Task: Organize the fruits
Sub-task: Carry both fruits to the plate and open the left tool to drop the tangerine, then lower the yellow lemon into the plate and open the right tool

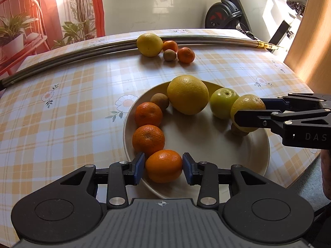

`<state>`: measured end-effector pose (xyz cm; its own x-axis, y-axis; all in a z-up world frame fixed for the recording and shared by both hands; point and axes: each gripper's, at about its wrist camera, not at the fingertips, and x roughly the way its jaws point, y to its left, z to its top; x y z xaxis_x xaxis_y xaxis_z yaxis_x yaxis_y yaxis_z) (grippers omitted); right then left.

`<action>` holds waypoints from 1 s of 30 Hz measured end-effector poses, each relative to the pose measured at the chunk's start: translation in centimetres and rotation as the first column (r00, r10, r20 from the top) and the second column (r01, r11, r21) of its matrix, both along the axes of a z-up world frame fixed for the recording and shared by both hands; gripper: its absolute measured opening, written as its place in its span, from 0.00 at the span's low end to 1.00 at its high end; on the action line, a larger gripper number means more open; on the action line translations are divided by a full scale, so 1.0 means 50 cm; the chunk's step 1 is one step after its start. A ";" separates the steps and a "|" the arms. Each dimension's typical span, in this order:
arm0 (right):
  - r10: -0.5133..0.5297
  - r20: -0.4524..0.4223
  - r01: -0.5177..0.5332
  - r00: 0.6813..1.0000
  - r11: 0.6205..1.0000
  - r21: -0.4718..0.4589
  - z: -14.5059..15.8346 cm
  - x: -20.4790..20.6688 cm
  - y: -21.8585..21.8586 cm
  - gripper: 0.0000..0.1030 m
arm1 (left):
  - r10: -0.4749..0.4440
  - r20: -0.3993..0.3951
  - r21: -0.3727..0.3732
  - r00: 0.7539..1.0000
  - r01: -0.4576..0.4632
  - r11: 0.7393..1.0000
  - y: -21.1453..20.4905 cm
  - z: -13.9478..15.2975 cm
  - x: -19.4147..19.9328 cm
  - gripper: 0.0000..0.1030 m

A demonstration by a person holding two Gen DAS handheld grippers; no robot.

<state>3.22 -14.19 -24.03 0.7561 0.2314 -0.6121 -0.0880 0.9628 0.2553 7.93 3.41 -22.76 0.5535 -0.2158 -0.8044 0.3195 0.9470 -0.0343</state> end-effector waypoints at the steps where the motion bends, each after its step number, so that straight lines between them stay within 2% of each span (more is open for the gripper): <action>1: 0.002 0.000 -0.002 1.000 1.000 -0.001 0.001 0.000 0.001 0.41 | 0.001 -0.001 -0.002 1.000 -0.001 1.000 0.000 0.001 0.000 0.41; 4: 0.016 -0.001 -0.016 1.000 1.000 -0.006 0.004 0.004 0.005 0.41 | -0.002 0.001 -0.004 1.000 0.002 1.000 0.001 0.001 -0.002 0.41; 12: 0.090 -0.026 -0.090 0.996 0.996 0.002 0.001 0.030 0.033 0.41 | 0.009 0.005 -0.073 1.000 -0.009 0.997 0.021 0.010 -0.010 0.42; 19: 0.182 -0.043 -0.183 0.982 0.982 -0.042 -0.005 0.058 0.076 0.41 | 0.026 0.052 -0.136 0.998 -0.019 0.991 0.039 0.036 -0.014 0.42; 23: 0.198 -0.052 -0.201 0.979 0.978 -0.053 -0.010 0.078 0.089 0.41 | 0.091 0.089 -0.174 0.992 -0.074 0.982 0.064 0.056 -0.007 0.42; 30: 0.230 -0.066 -0.234 0.971 0.970 -0.066 -0.026 0.106 0.109 0.41 | 0.234 0.145 -0.234 0.961 -0.197 0.952 0.116 0.081 0.010 0.42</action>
